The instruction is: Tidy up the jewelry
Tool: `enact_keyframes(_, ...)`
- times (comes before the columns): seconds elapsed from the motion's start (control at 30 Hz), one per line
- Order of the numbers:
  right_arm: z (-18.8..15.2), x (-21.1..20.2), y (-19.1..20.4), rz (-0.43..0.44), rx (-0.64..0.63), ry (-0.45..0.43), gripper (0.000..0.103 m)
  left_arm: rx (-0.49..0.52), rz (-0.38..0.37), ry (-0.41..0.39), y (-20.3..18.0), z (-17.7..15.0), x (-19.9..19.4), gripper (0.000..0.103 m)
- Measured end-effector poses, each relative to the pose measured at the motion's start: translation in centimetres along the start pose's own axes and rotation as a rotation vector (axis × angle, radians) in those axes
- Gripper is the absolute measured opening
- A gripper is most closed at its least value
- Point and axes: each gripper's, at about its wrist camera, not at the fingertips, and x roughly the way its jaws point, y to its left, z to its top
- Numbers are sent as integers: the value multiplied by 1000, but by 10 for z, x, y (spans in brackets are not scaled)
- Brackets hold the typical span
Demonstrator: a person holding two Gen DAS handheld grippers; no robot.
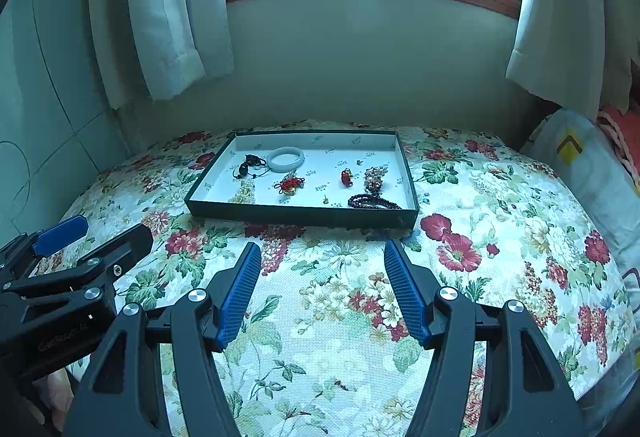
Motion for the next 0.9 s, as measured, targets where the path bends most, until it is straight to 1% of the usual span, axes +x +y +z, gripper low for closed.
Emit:
enact_keyframes(0.43,0,0,1,-1,-2,-1,64,2,0,-1,0,-1,-1,91)
enact_keyframes(0.6,0,1,2,-1,-3,3,64,15,16,-5,-2,0,-2,91)
enact_keyframes(0.8,0,1,1,0,-4,5,64,19,-1,-5,-1,1,-1,91)
enact_keyframes(0.9,0,1,0,0,-4,7,64,23,-1,-8,-1,0,-1,93)
